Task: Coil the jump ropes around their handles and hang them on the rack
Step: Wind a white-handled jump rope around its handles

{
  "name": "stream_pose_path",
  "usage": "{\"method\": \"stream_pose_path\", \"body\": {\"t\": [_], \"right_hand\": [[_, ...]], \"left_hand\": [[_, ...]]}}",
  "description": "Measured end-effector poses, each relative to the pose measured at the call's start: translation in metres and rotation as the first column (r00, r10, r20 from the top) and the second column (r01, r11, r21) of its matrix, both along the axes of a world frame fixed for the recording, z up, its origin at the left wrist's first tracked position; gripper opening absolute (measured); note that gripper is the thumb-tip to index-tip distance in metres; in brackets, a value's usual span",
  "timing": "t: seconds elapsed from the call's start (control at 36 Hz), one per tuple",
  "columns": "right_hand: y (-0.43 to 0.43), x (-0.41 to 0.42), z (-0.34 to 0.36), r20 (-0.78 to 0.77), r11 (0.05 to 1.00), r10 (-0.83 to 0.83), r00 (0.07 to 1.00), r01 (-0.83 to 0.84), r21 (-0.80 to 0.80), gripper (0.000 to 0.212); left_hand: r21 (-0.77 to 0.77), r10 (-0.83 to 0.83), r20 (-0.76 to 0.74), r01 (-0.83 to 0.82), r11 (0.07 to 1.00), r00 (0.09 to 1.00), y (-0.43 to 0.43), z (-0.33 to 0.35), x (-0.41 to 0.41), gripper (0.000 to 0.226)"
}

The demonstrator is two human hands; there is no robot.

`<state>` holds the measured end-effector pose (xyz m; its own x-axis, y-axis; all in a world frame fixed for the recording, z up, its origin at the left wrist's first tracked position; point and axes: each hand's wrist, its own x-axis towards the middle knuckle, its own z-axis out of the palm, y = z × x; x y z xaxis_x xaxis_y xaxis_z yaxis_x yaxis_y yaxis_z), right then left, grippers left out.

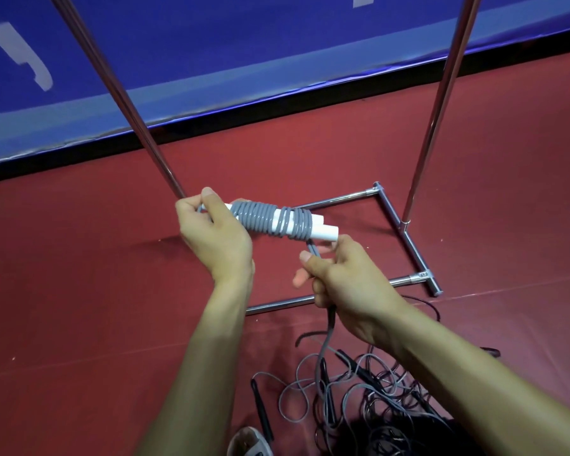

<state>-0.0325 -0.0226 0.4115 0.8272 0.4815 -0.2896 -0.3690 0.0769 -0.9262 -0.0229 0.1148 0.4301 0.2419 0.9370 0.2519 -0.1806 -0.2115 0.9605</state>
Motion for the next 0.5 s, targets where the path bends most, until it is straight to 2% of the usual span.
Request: {"method": "stream_pose_path", "body": {"t": [0.08, 0.17, 0.25, 0.31, 0.39, 0.47, 0.5], "right_hand": [[-0.001, 0.000, 0.005, -0.228, 0.992, -0.052, 0.972, 0.076, 0.100, 0.011], [-0.004, 0.000, 0.008, -0.207, 0.999, -0.019, 0.978, 0.025, 0.028, 0.022], [-0.007, 0.001, 0.006, -0.090, 0.995, -0.009, 0.996, 0.000, -0.095, 0.027], [-0.011, 0.005, 0.003, 0.102, 0.968, -0.007, 0.995, 0.033, -0.248, 0.033], [-0.019, 0.010, 0.004, 0.357, 0.868, 0.078, 0.931, 0.113, -0.483, 0.035], [-0.021, 0.010, 0.006, 0.466, 0.830, 0.110, 0.878, 0.177, -0.528, 0.017], [-0.021, 0.010, 0.007, 0.476, 0.822, 0.123, 0.871, 0.180, -0.541, 0.017]], "left_hand": [[0.126, 0.010, -0.046, -0.004, 0.992, 0.999, -0.003, 0.004, -0.005, 0.022], [0.207, 0.015, -0.065, -0.001, 0.978, 0.998, -0.005, 0.007, -0.008, 0.013], [0.284, 0.014, -0.095, 0.014, 0.959, 0.995, -0.005, 0.005, -0.009, 0.013], [0.321, 0.009, -0.106, 0.026, 0.947, 0.994, -0.001, 0.000, -0.009, 0.013], [0.365, 0.006, -0.115, 0.036, 0.930, 0.993, 0.004, -0.006, -0.008, 0.013], [0.399, 0.005, -0.118, 0.043, 0.916, 0.993, 0.004, -0.009, -0.007, 0.012], [0.411, 0.004, -0.126, 0.048, 0.910, 0.992, 0.003, -0.009, -0.008, 0.011]]}}
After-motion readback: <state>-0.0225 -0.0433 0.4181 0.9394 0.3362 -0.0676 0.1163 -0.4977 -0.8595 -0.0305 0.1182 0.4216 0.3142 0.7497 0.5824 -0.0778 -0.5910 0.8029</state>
